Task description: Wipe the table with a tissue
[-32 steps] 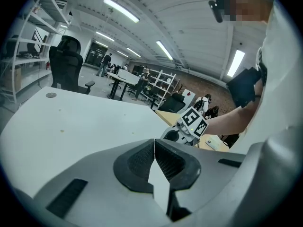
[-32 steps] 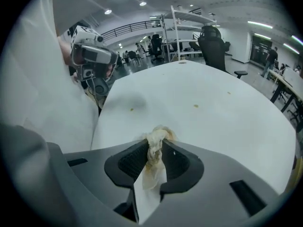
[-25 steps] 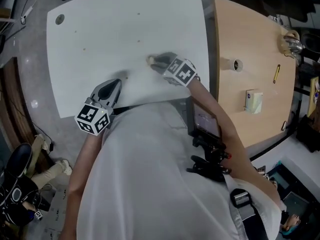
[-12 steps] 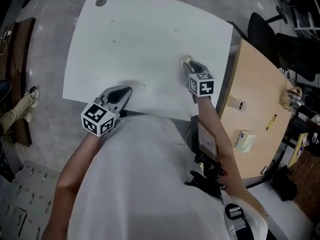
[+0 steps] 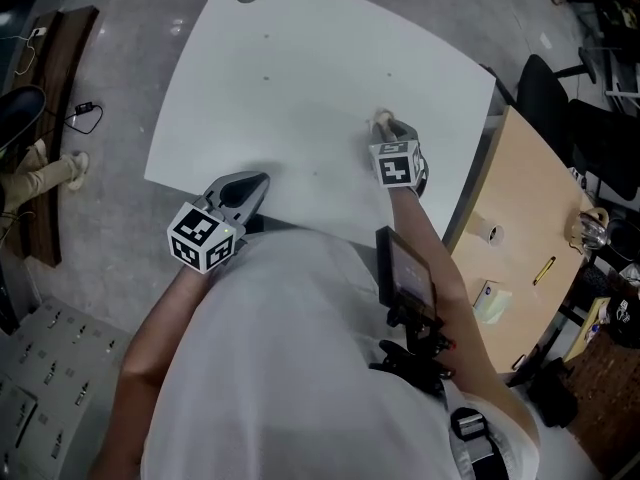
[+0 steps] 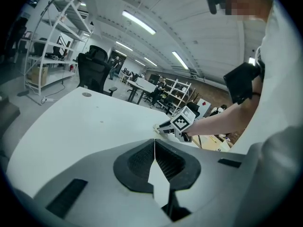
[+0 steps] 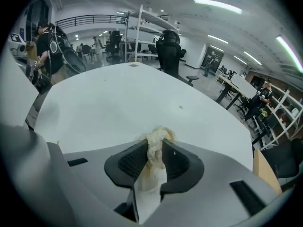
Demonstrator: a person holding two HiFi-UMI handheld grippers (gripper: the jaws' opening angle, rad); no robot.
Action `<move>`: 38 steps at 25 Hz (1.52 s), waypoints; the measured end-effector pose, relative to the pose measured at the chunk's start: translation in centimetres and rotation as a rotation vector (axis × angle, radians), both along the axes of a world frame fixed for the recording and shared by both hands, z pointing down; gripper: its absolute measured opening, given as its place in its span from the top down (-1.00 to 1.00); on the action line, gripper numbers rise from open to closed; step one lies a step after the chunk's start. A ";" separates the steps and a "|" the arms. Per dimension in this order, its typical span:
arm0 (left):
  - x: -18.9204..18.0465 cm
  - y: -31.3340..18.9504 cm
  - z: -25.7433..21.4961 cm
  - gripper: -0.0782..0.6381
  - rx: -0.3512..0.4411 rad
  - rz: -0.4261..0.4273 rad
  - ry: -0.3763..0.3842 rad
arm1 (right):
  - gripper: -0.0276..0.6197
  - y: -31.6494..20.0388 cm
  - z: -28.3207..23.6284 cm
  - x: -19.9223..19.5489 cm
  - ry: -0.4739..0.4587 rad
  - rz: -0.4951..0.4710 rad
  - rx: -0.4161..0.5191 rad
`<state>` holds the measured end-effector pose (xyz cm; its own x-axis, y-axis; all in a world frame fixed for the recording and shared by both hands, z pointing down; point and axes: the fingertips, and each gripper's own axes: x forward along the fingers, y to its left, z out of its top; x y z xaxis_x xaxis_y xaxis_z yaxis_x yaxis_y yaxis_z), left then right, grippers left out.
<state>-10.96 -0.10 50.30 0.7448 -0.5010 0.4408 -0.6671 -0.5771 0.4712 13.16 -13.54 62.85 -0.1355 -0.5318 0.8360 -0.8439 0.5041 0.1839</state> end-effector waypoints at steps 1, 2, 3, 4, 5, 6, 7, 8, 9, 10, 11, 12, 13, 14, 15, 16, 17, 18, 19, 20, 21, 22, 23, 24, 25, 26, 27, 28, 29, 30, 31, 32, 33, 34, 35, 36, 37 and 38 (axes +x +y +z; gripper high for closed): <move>-0.3 0.0 0.1 0.76 -0.001 -0.003 -0.001 | 0.63 0.0 0.0 -0.1 0.004 0.002 0.010; -0.5 0.1 0.1 0.76 -0.001 -0.004 -0.001 | 0.63 0.1 0.0 -0.2 0.004 0.003 0.019; -0.7 0.1 0.1 0.76 0.000 -0.003 -0.001 | 0.63 0.1 0.0 -0.3 0.001 0.002 0.025; -0.8 0.1 0.1 0.76 0.000 0.000 -0.001 | 0.63 0.2 0.0 -0.5 -0.004 -0.003 0.027; -0.9 0.0 0.1 0.76 0.001 0.003 0.000 | 0.63 0.3 0.0 -0.9 -0.011 -0.013 0.027; -1.0 0.0 0.2 0.76 0.001 0.006 -0.001 | 0.63 0.4 0.0 -1.5 -0.017 -0.031 0.026; -1.1 -0.1 0.2 0.76 0.001 0.009 -0.002 | 0.63 0.6 0.1 -2.2 -0.021 -0.055 0.026; -1.2 -0.1 0.2 0.76 0.001 0.012 -0.003 | 0.63 0.9 0.1 -3.1 -0.023 -0.084 0.029; -1.3 -0.2 0.2 0.76 0.002 0.014 -0.005 | 0.63 1.2 0.0 -3.9 -0.024 -0.115 0.033; -1.4 -0.3 0.2 0.76 0.004 0.016 -0.005 | 0.63 1.6 0.0 -4.8 -0.026 -0.146 0.040; -1.5 -0.4 0.2 0.76 0.005 0.018 -0.005 | 0.63 2.0 0.0 -5.6 -0.029 -0.176 0.045; -1.5 -0.5 0.2 0.76 0.005 0.020 -0.005 | 0.64 2.4 0.0 -6.4 -0.034 -0.204 0.050; -1.5 -0.5 0.2 0.76 0.005 0.023 -0.006 | 0.64 2.9 0.0 -7.1 -0.039 -0.232 0.053; -1.5 -0.5 0.3 0.76 0.005 0.027 -0.007 | 0.64 3.4 0.1 -7.7 -0.045 -0.262 0.053; -1.4 -0.5 0.3 0.76 0.005 0.031 -0.009 | 0.64 3.9 0.0 -8.2 -0.054 -0.298 0.047; -1.2 -0.5 0.3 0.76 0.005 0.036 -0.010 | 0.64 4.5 0.0 -8.7 -0.069 -0.341 0.034; -0.9 -0.6 0.3 0.76 0.005 0.041 -0.010 | 0.64 5.2 0.0 -9.1 -0.090 -0.387 0.013; -0.6 -0.7 0.3 0.76 0.005 0.046 -0.009 | 0.64 6.0 0.0 -9.4 -0.114 -0.436 -0.016; -0.1 -0.8 0.3 0.76 0.006 0.052 -0.008 | 0.64 6.9 -0.1 -9.5 -0.138 -0.487 -0.050; 0.4 -0.8 0.3 0.76 0.006 0.057 -0.006 | 0.64 7.9 -0.1 -9.4 -0.159 -0.536 -0.081; 0.9 -0.8 0.4 0.76 0.007 0.064 -0.004 | 0.64 8.9 -0.4 -9.3 -0.181 -0.578 -0.101; 1.4 -0.8 0.4 0.76 0.008 0.070 -0.003 | 0.64 9.7 -0.8 -9.1 -0.209 -0.598 -0.105; 1.8 -0.8 0.4 0.76 0.008 0.077 -0.003 | 0.63 10.2 -1.4 -8.7 -0.245 -0.588 -0.094; 2.2 -0.7 0.4 0.76 0.007 0.084 -0.004 | 0.63 10.5 -2.1 -8.2 -0.283 -0.550 -0.074; 2.5 -0.7 0.5 0.76 0.005 0.092 -0.008 | 0.63 10.5 -2.7 -7.4 -0.313 -0.496 -0.051; 2.8 -0.6 0.7 0.76 0.004 0.101 -0.013 | 0.63 10.4 -3.1 -6.4 -0.331 -0.434 -0.030; 3.1 -0.6 0.8 0.76 0.003 0.111 -0.019 | 0.63 10.4 -3.4 -5.4 -0.338 -0.372 -0.013; 3.3 -0.5 0.9 0.76 0.001 0.123 -0.024 | 0.63 10.5 -3.4 -4.3 -0.337 -0.314 0.001; 3.6 -0.4 1.0 0.76 -0.001 0.135 -0.029 | 0.63 10.6 -3.4 -3.3 -0.331 -0.263 0.013; 3.7 -0.3 1.0 0.76 -0.002 0.149 -0.034 | 0.63 10.8 -3.2 -2.3 -0.322 -0.220 0.025; 3.9 -0.3 1.0 0.76 -0.002 0.163 -0.039 | 0.63 11.1 -3.1 -1.5 -0.311 -0.181 0.035; 3.9 -0.2 1.0 0.76 0.000 0.176 -0.042 | 0.63 11.4 -3.0 -1.0 -0.301 -0.145 0.041; 3.9 -0.2 1.1 0.76 0.001 0.186 -0.043 | 0.63 11.8 -2.9 -0.6 -0.292 -0.113 0.044; 3.8 -0.3 1.1 0.76 0.001 0.194 -0.043 | 0.63 12.2 -2.7 -0.6 -0.283 -0.090 0.041; 3.6 -0.3 1.2 0.76 0.001 0.202 -0.043 | 0.63 12.7 -2.5 -0.8 -0.271 -0.082 0.036; 3.5 -0.3 1.2 0.76 0.002 0.213 -0.042 | 0.63 13.2 -2.4 -1.3 -0.260 -0.085 0.030; 3.4 -0.3 1.3 0.76 0.004 0.226 -0.040 | 0.63 13.5 -2.3 -2.0 -0.252 -0.091 0.028; 3.4 -0.3 1.3 0.76 0.007 0.242 -0.038 | 0.63 13.9 -2.2 -2.7 -0.250 -0.092 0.028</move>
